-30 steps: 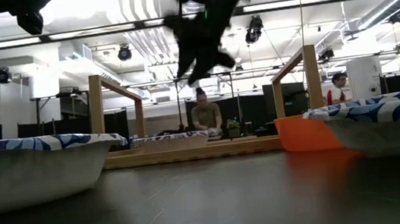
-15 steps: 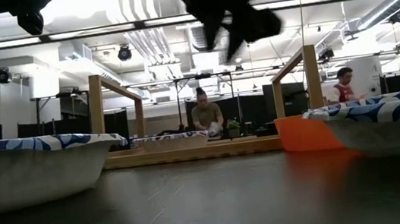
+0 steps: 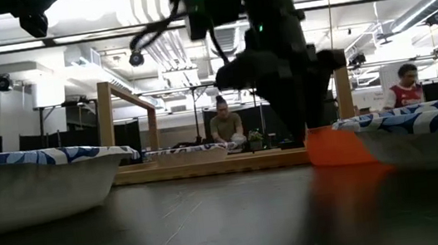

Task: Place and stack bowls onto a shelf
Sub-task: Put the small orange bowl on the shelf

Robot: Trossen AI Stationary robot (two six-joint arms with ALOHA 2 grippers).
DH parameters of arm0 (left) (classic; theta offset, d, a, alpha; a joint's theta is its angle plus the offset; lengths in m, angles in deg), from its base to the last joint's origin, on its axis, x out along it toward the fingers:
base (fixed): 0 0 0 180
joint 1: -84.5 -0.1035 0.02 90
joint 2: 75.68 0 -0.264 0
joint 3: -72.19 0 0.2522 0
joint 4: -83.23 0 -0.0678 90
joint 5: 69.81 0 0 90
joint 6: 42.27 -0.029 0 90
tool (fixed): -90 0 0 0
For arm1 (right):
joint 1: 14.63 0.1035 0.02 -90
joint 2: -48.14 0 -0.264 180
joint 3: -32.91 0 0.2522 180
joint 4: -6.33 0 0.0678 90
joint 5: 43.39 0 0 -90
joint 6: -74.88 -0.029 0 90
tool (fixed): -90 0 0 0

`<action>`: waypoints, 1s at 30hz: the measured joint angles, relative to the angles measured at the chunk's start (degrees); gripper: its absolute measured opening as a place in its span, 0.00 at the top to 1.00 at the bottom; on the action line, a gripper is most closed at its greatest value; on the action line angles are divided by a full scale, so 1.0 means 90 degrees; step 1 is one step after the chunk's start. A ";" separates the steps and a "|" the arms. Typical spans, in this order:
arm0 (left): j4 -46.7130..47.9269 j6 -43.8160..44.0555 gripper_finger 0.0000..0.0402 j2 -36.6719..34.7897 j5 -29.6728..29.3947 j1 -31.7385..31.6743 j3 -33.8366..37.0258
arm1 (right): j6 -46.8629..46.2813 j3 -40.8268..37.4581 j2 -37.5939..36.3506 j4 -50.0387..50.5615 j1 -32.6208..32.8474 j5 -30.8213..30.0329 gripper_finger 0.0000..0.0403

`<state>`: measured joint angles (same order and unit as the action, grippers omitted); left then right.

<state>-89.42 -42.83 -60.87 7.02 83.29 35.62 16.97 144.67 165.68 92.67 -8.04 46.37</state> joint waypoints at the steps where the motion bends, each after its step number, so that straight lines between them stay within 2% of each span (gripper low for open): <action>1: 0.0002 0.0000 1.00 0.0000 0.0000 0.0000 0.0000 | 0.0005 -0.0001 0.0056 -0.0005 -0.0006 -0.0003 0.65; 5: 0.0005 0.0000 1.00 0.0013 0.0000 0.0000 0.0000 | 0.0051 -0.0001 0.0184 -0.0004 -0.0012 -0.0012 0.70; 14: 0.0007 0.0000 1.00 0.0054 0.0000 0.0000 0.0000 | 0.0051 -0.0001 0.0089 -0.0024 -0.0012 0.0004 0.96; 22: -0.0004 0.0000 1.00 0.0070 0.0000 0.0000 0.0000 | 0.0375 -0.0001 -0.0510 -0.0199 -0.0012 0.0008 0.97; 25: -0.0023 0.0000 1.00 0.0070 0.0000 -0.0002 0.0000 | 0.0703 0.0000 -0.0811 -0.0603 -0.0010 -0.0009 0.97; 30: -0.0041 0.0000 1.00 0.0070 0.0000 0.0000 0.0000 | 0.1246 0.0001 -0.1390 -0.1170 -0.0021 -0.0574 0.97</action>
<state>-89.79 -42.83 -60.23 7.02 83.29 35.62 28.18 144.69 153.17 82.14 -8.23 41.20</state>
